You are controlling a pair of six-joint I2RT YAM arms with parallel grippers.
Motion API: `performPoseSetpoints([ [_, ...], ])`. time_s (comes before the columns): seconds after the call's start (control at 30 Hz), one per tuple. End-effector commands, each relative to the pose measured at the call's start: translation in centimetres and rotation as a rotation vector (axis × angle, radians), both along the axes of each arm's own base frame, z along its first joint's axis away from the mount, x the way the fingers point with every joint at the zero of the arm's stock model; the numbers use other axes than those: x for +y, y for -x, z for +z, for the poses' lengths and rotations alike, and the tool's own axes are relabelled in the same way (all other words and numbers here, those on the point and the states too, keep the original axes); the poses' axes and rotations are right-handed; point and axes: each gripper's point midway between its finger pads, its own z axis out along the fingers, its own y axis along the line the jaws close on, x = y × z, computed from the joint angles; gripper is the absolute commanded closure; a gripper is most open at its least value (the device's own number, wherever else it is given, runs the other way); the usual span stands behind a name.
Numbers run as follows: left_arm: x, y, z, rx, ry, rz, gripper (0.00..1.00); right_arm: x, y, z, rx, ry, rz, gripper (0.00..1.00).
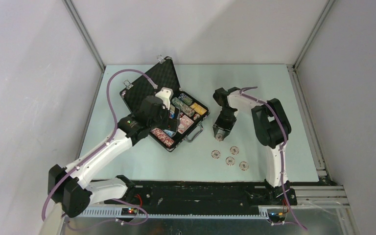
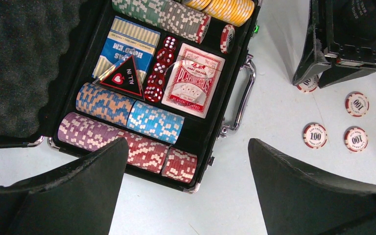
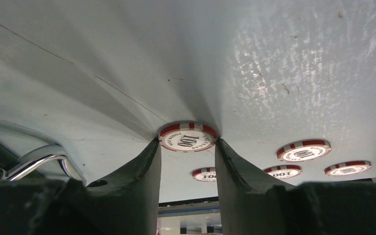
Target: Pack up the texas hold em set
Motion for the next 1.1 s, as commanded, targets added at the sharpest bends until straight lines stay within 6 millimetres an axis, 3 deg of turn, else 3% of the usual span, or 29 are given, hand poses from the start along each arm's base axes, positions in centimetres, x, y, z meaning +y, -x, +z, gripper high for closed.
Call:
performPoseSetpoints([
  [0.0,0.0,-0.3,0.0,-0.011,0.019,0.01,0.0,-2.1,0.3,-2.3,0.024,0.117,-0.001,0.68],
  [0.27,-1.6,-0.4,0.0,0.002,0.052,-0.06,0.0,-1.3,-0.3,2.9,-0.063,0.029,-0.005,0.72],
  [0.5,-5.4,-0.9,0.5,0.042,0.194,-0.141,0.0,-0.5,-0.2,7.5,-0.122,-0.091,-0.05,0.72],
  [0.6,-6.9,-0.8,0.9,0.07,0.292,-0.146,0.0,-1.1,-0.2,8.6,-0.146,-0.095,-0.049,0.6],
  [0.67,-7.4,-0.8,0.8,0.078,0.317,-0.149,0.0,-2.5,-0.2,8.6,-0.161,-0.068,-0.039,0.46],
  [0.7,-7.5,-0.9,0.6,0.085,0.319,-0.148,0.0,-3.6,0.0,8.2,-0.154,-0.055,-0.038,0.33],
  [0.83,-8.0,-0.7,0.1,0.105,0.325,-0.16,0.0,-7.7,-0.6,8.2,-0.267,-0.023,-0.019,0.1],
  [0.93,-8.5,-0.4,-0.1,0.11,0.316,-0.181,0.0,-10.6,0.2,7.2,-0.302,0.019,0.013,0.07],
  [0.97,-8.8,-0.2,-0.1,0.109,0.31,-0.193,0.0,-11.4,-0.4,7.5,-0.346,0.021,0.001,0.08],
  [1.07,-9.3,0.2,-0.2,0.113,0.299,-0.213,0.0,-13.4,0.2,5.8,-0.375,0.055,0.003,0.11],
])
